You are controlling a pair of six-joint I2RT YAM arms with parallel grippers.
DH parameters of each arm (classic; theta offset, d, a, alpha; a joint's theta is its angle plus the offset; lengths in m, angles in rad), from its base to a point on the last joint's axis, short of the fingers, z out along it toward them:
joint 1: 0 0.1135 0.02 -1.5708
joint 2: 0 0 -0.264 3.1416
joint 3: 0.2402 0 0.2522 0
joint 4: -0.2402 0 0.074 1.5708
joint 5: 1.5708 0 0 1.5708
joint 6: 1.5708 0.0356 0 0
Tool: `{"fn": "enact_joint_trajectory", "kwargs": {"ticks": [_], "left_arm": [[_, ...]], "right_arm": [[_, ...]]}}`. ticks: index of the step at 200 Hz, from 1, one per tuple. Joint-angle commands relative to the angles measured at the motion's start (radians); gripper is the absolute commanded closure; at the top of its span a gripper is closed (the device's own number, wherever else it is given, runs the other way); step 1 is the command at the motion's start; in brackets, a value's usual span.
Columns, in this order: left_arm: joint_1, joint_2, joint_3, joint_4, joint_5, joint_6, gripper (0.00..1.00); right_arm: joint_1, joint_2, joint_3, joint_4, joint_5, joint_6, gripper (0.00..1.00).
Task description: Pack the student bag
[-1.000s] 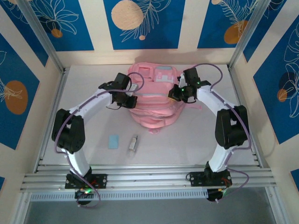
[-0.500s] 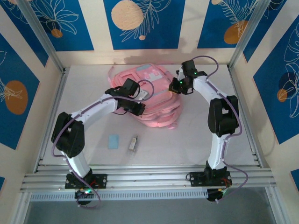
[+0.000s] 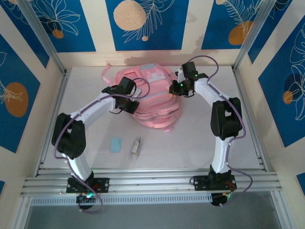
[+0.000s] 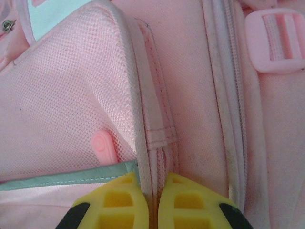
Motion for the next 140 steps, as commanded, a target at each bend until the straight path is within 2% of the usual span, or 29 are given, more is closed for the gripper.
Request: {"fn": "enact_joint_trajectory", "kwargs": {"ticks": [1,10,25,34,42,53,73,87,101,140], "left_arm": [[0.059,-0.031,-0.015,-0.188,-0.213,-0.063,0.91],[0.059,-0.041,-0.019,-0.175,-0.194,-0.065,0.83],[0.059,-0.059,-0.028,-0.162,-0.138,-0.070,0.64],[0.059,-0.072,-0.034,-0.159,-0.110,-0.079,0.45],[0.059,-0.081,-0.039,-0.159,-0.087,-0.087,0.34],[0.059,-0.098,-0.049,-0.158,-0.065,-0.103,0.24],[0.058,-0.139,-0.074,-0.147,-0.006,-0.124,0.20],[0.055,-0.172,-0.096,-0.144,0.038,-0.139,0.19],[0.045,-0.208,-0.128,-0.142,0.083,-0.158,0.16],[-0.035,-0.308,-0.288,-0.102,0.155,-0.247,0.13]], "right_arm": [[-0.064,0.027,0.057,0.098,0.221,-0.026,1.00],[-0.065,0.029,0.066,0.094,0.198,-0.019,1.00],[-0.059,0.025,0.074,0.092,0.162,-0.008,1.00],[-0.054,0.017,0.079,0.090,0.145,0.001,1.00],[-0.049,0.004,0.078,0.088,0.129,0.011,0.92],[-0.040,-0.021,0.073,0.090,0.111,0.027,0.74],[-0.030,-0.082,0.047,0.101,0.085,0.062,0.42],[-0.027,-0.125,0.029,0.097,0.076,0.091,0.24],[-0.027,-0.173,0.000,0.097,0.085,0.123,0.00],[-0.040,-0.327,-0.111,0.102,0.112,0.240,0.01]]}}
